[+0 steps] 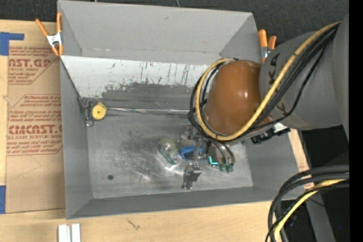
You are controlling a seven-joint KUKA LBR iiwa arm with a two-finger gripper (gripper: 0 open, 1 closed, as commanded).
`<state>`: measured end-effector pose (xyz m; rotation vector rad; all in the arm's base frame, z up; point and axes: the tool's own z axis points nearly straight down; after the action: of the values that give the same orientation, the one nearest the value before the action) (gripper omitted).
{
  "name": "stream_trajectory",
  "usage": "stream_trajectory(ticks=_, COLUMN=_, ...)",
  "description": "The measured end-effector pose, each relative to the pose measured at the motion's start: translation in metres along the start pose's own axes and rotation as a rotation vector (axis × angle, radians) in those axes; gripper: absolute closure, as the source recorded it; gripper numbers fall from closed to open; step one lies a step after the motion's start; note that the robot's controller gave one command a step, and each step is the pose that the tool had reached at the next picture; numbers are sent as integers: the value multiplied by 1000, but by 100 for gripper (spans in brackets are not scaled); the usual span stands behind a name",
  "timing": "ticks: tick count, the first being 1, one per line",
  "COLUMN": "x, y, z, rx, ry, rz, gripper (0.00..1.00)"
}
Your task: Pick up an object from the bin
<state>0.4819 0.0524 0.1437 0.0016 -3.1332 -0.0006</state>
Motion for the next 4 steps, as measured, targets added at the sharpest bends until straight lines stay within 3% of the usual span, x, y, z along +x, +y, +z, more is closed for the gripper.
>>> stream_trajectory(ticks=1, x=-39, y=-40, z=71, rx=1, ry=-21, rz=-218, gripper=0)
stream_trajectory(ticks=2, x=-37, y=-40, z=69, rx=1, ry=-10, rz=-218, gripper=100)
stream_trajectory(ticks=3, x=-34, y=-25, z=-87, rx=3, ry=-17, rz=-470, gripper=100)
stream_trajectory(ticks=4, x=-32, y=-25, z=-84, rx=1, ry=-11, rz=-469, gripper=0)
